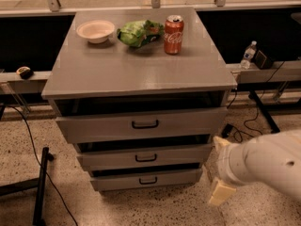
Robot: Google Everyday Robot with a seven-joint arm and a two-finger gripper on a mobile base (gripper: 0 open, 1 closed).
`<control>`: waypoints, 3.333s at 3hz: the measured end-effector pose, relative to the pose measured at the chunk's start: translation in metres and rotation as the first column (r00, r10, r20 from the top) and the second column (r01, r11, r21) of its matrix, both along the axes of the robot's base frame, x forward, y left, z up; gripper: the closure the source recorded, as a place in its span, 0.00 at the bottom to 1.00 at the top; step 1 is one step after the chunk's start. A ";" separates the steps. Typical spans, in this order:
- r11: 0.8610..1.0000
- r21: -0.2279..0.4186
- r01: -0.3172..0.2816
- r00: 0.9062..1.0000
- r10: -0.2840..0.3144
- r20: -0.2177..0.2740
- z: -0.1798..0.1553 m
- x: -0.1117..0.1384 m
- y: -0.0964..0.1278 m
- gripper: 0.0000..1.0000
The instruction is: Open bottom drawer
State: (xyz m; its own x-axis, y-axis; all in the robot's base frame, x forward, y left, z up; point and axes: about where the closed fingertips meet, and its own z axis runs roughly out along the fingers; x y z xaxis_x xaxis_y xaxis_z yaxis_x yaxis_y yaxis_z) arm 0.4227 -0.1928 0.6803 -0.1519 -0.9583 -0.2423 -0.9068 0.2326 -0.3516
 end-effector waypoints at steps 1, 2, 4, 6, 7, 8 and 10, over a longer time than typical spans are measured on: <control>0.999 -0.024 0.033 0.999 -0.031 0.045 -0.011 0.001 -0.010 0.00; 0.999 -0.025 0.033 0.999 -0.031 0.045 -0.011 0.001 -0.009 0.00; 0.997 -0.074 -0.036 0.998 0.040 0.054 -0.076 -0.006 0.013 0.00; 0.991 -0.121 -0.050 0.996 0.059 0.073 -0.086 -0.009 0.013 0.00; 0.990 -0.138 -0.030 0.998 0.038 0.054 -0.102 0.003 0.011 0.00; 0.994 -0.107 0.018 0.999 -0.013 0.048 -0.140 0.028 -0.006 0.00; 0.992 0.069 -0.103 0.992 0.097 0.074 -0.236 0.059 -0.004 0.00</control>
Offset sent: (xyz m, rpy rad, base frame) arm -0.0015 -0.0097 -0.0134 -0.0259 -0.0388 -0.0312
